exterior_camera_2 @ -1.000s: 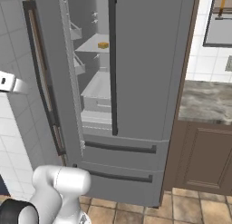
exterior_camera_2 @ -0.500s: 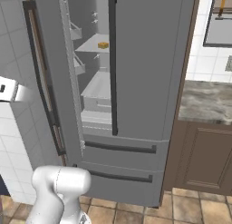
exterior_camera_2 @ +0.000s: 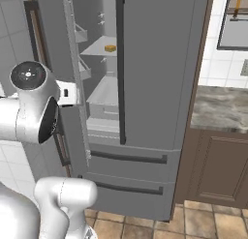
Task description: Take the cake and donut from the fridge and place them on the empty tray on the dining counter.
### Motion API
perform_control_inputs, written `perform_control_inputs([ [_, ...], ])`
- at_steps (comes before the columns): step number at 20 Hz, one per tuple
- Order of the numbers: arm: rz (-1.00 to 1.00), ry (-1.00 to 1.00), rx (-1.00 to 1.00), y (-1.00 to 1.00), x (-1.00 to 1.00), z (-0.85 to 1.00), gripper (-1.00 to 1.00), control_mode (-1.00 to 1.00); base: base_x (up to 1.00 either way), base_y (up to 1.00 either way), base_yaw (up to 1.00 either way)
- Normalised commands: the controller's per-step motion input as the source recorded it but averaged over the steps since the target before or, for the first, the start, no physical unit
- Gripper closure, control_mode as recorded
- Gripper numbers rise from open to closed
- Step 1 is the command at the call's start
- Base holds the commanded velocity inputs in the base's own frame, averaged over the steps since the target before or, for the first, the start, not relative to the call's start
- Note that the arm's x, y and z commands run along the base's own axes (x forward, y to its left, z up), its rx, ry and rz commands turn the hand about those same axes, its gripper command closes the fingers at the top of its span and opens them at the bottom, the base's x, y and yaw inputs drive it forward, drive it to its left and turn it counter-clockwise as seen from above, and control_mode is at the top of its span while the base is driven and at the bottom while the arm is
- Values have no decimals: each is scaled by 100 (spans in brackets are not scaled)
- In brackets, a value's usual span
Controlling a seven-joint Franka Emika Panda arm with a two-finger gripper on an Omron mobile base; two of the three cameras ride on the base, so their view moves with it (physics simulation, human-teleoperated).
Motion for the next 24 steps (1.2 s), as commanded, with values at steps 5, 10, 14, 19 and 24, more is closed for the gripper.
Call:
perform_control_inputs([
  [5, 10, -10, 0, -9, 45, -28, 100, -100, 0, 0, 0],
  [10, 8, -12, 6, 0, 50, -54, 100, -100, 0, 0, 0],
  [14, 26, -4, 14, -8, 64, -23, 100, -100, 0, 0, 0],
  [19, 33, 0, 11, -3, 51, -11, 100, -100, 0, 0, 0],
  [24, 36, 0, 6, 0, 73, -25, 100, -100, 0, 0, 0],
])
